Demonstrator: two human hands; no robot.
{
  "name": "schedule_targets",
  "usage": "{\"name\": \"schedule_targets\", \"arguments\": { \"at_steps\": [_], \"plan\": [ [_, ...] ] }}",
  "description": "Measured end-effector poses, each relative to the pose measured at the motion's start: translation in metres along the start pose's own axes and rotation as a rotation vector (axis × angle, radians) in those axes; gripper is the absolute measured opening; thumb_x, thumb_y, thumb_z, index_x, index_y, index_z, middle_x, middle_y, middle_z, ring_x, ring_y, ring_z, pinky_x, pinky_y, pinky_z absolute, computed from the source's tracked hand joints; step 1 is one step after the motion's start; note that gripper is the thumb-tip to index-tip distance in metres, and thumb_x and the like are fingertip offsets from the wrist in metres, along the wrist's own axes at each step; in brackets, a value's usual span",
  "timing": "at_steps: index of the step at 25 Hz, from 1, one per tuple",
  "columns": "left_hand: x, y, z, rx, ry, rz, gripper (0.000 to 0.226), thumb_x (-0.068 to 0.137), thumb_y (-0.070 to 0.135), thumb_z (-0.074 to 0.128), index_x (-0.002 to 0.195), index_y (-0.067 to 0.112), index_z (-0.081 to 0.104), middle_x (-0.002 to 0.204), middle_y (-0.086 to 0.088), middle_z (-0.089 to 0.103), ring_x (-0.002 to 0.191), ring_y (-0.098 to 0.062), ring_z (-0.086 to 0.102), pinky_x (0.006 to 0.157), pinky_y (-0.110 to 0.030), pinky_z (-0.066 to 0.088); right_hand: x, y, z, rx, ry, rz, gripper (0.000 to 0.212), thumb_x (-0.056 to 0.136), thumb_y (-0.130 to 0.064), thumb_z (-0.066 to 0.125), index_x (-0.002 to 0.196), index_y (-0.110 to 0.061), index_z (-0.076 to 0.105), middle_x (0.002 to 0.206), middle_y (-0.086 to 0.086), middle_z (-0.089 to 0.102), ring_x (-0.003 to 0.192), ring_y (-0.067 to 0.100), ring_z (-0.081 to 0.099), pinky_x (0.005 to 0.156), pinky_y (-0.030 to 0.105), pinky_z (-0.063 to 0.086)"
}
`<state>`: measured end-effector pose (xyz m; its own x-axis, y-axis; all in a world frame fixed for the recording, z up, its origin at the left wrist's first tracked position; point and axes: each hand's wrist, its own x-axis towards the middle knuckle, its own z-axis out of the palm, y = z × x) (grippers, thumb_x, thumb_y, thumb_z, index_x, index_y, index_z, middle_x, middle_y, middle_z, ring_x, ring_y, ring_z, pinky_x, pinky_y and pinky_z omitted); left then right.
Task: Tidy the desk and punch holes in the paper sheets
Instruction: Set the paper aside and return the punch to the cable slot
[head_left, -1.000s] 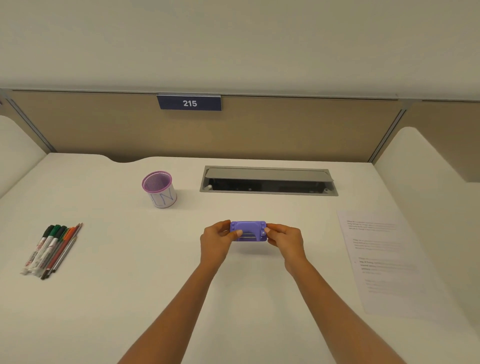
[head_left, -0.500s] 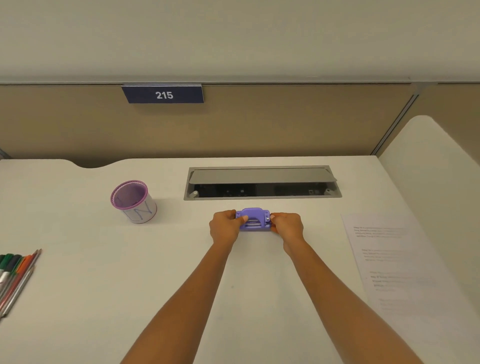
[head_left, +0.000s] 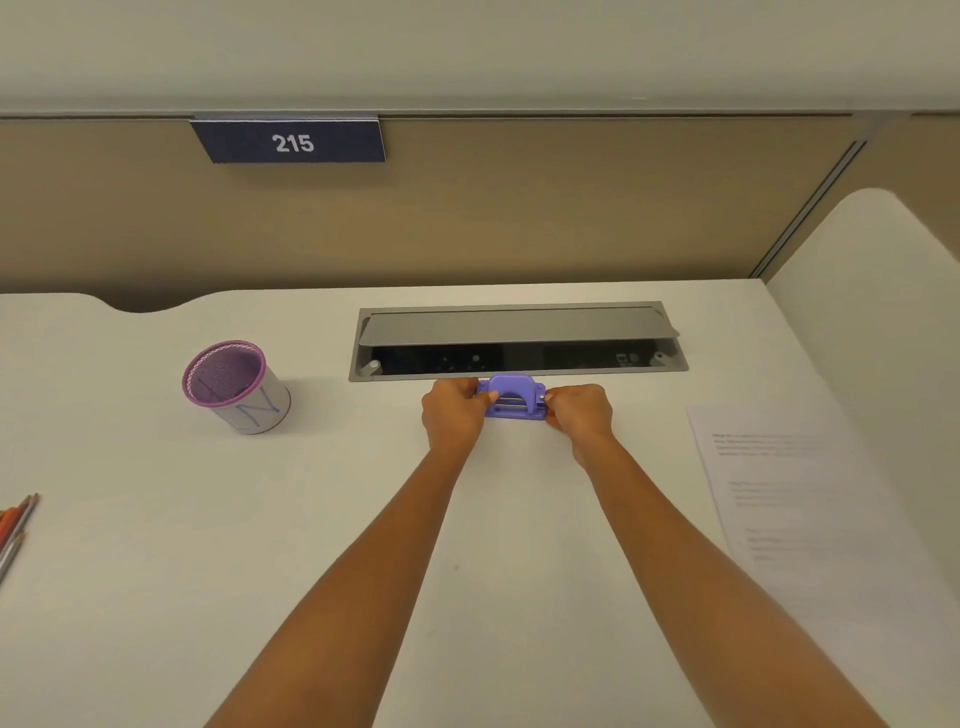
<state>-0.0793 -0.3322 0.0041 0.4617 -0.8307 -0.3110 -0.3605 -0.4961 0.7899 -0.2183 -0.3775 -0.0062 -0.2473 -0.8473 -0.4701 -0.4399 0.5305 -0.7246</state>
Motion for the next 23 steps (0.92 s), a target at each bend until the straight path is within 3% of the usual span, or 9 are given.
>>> {"name": "schedule_targets", "arguments": {
  "at_steps": [7,12,18,23],
  "plan": [
    [-0.002,-0.001,0.002,0.022,0.028,-0.014,0.040,0.087,0.027,0.067,0.122,0.008,0.065,0.119,-0.014,0.069,0.105,-0.027,0.064,0.095,-0.032,0.047,0.003,0.002,0.003,-0.034,0.048,-0.096,0.022,0.093,-0.017,0.060,0.098,0.002,0.069,0.087,0.013,0.061,0.079,0.023,0.056,0.070,0.030,0.044],
    [-0.001,-0.005,-0.001,-0.005,-0.036,-0.016,0.040,0.089,0.022,0.064,0.127,0.008,0.061,0.125,-0.013,0.065,0.112,-0.027,0.061,0.098,-0.033,0.045,-0.003,0.005,0.000,0.014,0.064,-0.142,0.024,0.095,-0.013,0.056,0.107,0.001,0.070,0.104,0.018,0.070,0.083,0.021,0.057,0.076,0.029,0.046],
    [-0.017,-0.027,-0.016,0.062,0.013,-0.053,0.036,0.091,0.019,0.062,0.127,0.011,0.062,0.131,-0.009,0.062,0.119,-0.025,0.059,0.106,-0.034,0.041,-0.031,0.027,0.000,0.098,0.127,-0.142,0.030,0.095,-0.014,0.058,0.122,-0.004,0.065,0.128,0.014,0.065,0.115,0.029,0.061,0.103,0.036,0.046],
    [-0.068,-0.070,-0.044,0.184,0.037,0.049,0.030,0.091,0.012,0.058,0.118,0.019,0.069,0.120,-0.002,0.069,0.107,-0.020,0.065,0.094,-0.026,0.046,-0.085,0.065,0.008,0.018,0.003,-0.279,0.025,0.091,-0.008,0.060,0.114,-0.006,0.071,0.118,0.012,0.070,0.110,0.024,0.064,0.097,0.022,0.043]
  ]
}}
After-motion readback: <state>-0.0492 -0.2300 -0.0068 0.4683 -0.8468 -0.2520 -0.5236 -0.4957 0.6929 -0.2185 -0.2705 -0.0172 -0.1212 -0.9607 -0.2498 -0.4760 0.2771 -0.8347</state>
